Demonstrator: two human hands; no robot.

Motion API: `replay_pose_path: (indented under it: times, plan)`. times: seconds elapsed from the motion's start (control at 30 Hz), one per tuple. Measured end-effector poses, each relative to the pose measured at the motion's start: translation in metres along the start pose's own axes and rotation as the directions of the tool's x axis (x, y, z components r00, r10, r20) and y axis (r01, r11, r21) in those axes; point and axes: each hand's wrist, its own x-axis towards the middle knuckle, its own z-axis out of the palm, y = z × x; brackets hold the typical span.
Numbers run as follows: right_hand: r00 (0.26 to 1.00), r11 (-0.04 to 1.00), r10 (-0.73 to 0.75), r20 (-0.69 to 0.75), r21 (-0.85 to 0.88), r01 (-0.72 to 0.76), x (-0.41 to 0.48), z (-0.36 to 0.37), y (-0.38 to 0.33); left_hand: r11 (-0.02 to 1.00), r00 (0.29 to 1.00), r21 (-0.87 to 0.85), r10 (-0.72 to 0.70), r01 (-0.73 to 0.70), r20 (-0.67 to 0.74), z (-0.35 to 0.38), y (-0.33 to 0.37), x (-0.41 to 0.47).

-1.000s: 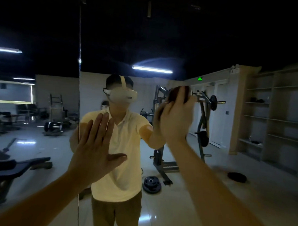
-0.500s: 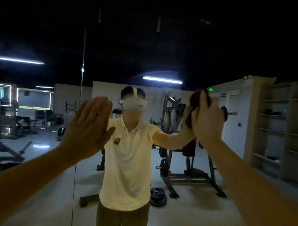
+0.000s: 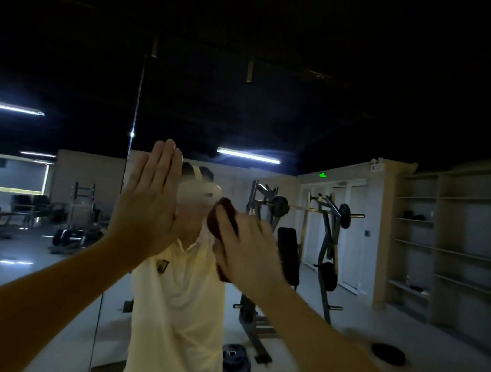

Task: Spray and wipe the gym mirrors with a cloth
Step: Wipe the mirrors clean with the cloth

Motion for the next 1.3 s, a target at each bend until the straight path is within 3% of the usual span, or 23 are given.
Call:
replay_pose_path:
  times: [0.07,0.13,0.23,0.3,0.37,0.43,0.53,0.63,0.67,0.7,0.77,0.87,0.97,1.07,1.17,1.27,1.3]
  plan:
    - [1.0,0.999,-0.001,0.02,-0.054,0.002,0.004,-0.007,0.037,1.0,0.999,-0.027,0.01,-0.011,-0.033,0.0,0.0,0.001]
    - [0.977,0.976,0.213,0.017,-0.047,-0.212,0.031,-0.019,0.077,0.999,0.999,-0.032,0.017,-0.019,-0.051,0.001,0.0,0.001]
    - [0.839,0.827,0.529,-0.127,-0.142,-0.544,0.088,-0.035,0.132,0.999,0.998,-0.027,0.026,-0.028,-0.061,0.002,-0.002,0.001]
    - [0.75,0.736,0.63,-0.203,-0.151,-0.66,0.11,-0.033,0.141,0.999,0.996,-0.039,0.033,-0.036,-0.078,0.003,-0.002,0.002]
    - [0.714,0.716,0.672,-0.196,-0.074,-0.695,0.107,-0.022,0.115,0.998,0.995,-0.048,0.033,-0.038,-0.089,0.002,-0.001,0.002]
    - [0.784,0.792,0.606,-0.135,0.01,-0.611,0.08,-0.005,0.061,0.998,0.996,-0.051,0.037,-0.041,-0.087,0.003,-0.001,0.002]
    - [0.963,0.968,0.251,-0.097,0.016,-0.251,0.029,0.007,-0.006,0.998,0.997,-0.043,0.042,-0.045,-0.069,0.002,-0.003,0.002]
    - [0.991,0.988,-0.13,-0.026,-0.083,0.127,0.026,0.002,0.019,0.997,0.994,-0.061,0.051,-0.057,-0.1,0.002,-0.003,0.001]
    - [0.986,0.981,-0.169,-0.008,-0.099,0.168,0.04,-0.001,0.038,0.996,0.992,-0.07,0.049,-0.057,-0.113,0.002,-0.003,0.001]
    - [0.991,0.983,-0.132,-0.032,-0.134,0.126,0.058,-0.004,0.056,0.995,0.992,-0.078,0.046,-0.055,-0.117,0.003,-0.003,0.001]
    - [0.986,0.975,0.075,-0.152,-0.198,-0.104,0.105,-0.014,0.091,0.995,0.992,-0.085,0.037,-0.047,-0.119,0.004,-0.003,0.001]
    - [0.907,0.897,0.367,-0.208,-0.178,-0.404,0.162,-0.025,0.113,0.994,0.993,-0.096,0.042,-0.053,-0.11,0.005,-0.003,0.0]
    - [0.831,0.844,0.508,-0.224,-0.059,-0.532,0.158,-0.018,0.09,0.993,0.996,-0.112,0.029,-0.039,-0.087,0.005,-0.003,0.0]
    - [0.907,0.916,0.399,-0.131,0.023,-0.4,0.088,0.0,0.028,0.993,0.997,-0.117,0.025,-0.034,-0.07,0.005,-0.002,0.001]
    - [0.997,0.998,0.063,-0.045,0.007,-0.063,0.002,0.014,-0.016,0.993,0.997,-0.112,0.034,-0.041,-0.07,0.004,-0.003,0.0]
    - [0.965,0.959,-0.26,0.029,-0.105,0.262,0.0,0.01,0.003,0.993,0.997,-0.107,0.037,-0.044,-0.071,0.005,-0.003,-0.001]
    - [0.954,0.948,-0.297,0.05,-0.108,0.301,0.022,0.005,0.016,0.993,0.997,-0.112,0.031,-0.039,-0.069,0.005,-0.003,-0.001]
